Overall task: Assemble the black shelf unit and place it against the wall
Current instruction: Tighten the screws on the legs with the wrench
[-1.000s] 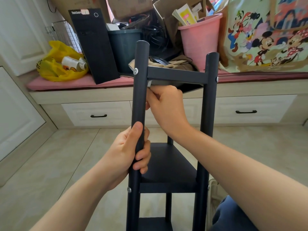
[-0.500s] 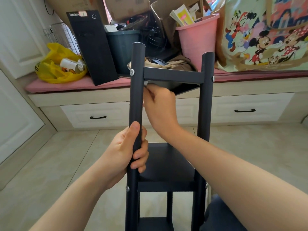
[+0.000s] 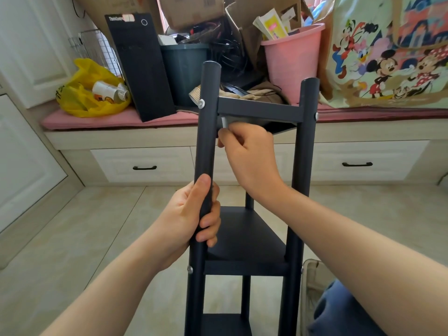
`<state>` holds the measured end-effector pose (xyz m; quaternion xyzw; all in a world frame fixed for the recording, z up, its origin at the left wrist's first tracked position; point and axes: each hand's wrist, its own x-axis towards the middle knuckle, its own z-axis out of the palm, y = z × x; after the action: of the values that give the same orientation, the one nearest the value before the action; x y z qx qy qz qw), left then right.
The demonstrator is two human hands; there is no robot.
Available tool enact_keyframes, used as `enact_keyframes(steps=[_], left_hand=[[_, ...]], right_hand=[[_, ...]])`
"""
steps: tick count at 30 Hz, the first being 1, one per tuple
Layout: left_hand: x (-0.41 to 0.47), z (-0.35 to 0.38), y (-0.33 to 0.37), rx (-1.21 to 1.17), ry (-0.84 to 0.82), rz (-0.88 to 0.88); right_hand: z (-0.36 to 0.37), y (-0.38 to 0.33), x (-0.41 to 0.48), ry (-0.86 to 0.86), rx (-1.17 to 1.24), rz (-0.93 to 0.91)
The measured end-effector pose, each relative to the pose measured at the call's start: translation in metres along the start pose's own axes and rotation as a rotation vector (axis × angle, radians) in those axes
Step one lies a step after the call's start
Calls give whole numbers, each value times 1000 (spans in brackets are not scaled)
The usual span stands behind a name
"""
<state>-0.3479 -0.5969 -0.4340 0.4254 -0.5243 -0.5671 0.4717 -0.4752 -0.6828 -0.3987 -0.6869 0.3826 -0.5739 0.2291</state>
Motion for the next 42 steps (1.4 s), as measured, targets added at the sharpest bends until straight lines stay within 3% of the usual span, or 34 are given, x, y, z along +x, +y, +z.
enact_keyframes(steps=[31, 42], left_hand=[[-5, 0, 2, -19, -5, -19], [-3, 0, 2, 9, -50, -10]], right_hand=[[27, 10, 8, 87, 73, -112], [7, 10, -2, -26, 9, -10]])
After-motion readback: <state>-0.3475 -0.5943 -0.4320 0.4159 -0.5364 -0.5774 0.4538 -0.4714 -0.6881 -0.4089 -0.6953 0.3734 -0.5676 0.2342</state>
